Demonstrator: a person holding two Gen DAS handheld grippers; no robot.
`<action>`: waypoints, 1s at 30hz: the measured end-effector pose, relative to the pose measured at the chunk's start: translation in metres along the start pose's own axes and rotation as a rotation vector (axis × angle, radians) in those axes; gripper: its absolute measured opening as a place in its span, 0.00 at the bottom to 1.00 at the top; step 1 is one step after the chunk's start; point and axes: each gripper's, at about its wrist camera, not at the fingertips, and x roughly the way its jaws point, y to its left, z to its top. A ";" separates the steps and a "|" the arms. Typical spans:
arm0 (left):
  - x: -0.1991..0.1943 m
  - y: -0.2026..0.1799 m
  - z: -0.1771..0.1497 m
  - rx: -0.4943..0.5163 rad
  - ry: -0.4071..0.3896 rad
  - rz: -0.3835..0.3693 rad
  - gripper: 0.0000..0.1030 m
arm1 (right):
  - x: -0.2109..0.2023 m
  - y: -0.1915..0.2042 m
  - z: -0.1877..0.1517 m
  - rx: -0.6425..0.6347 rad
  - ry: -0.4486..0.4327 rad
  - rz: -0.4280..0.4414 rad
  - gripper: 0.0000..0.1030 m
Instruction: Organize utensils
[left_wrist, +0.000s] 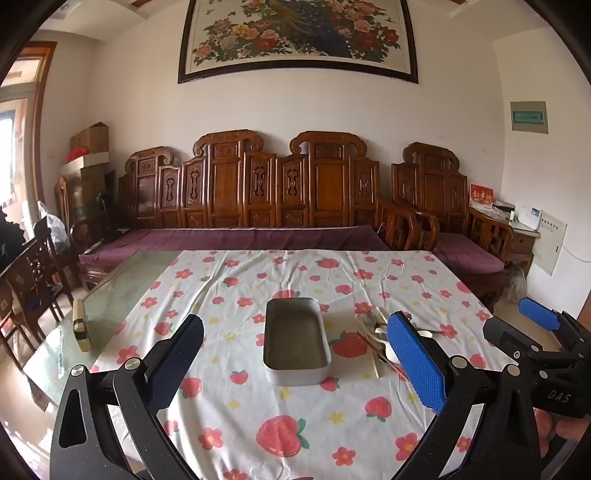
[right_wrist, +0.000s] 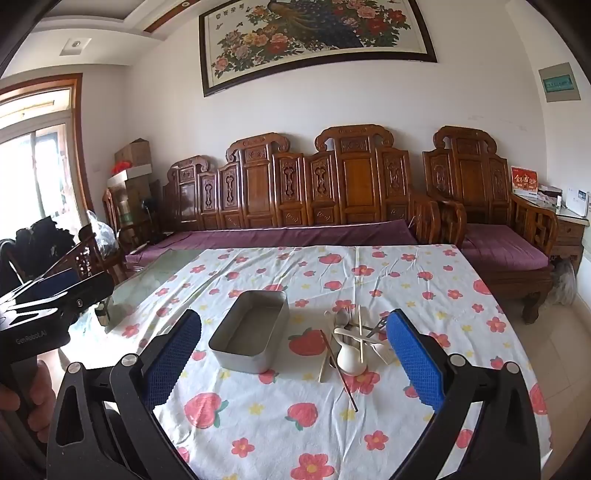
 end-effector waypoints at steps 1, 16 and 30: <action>0.000 0.000 0.000 0.002 0.001 0.001 0.94 | 0.000 0.000 0.000 -0.001 0.000 0.001 0.97; 0.000 0.000 0.000 0.007 -0.005 0.002 0.94 | -0.001 0.000 0.001 -0.001 -0.001 0.002 0.97; 0.000 -0.001 0.000 0.009 -0.006 0.004 0.94 | -0.002 0.000 0.002 -0.001 -0.002 0.002 0.97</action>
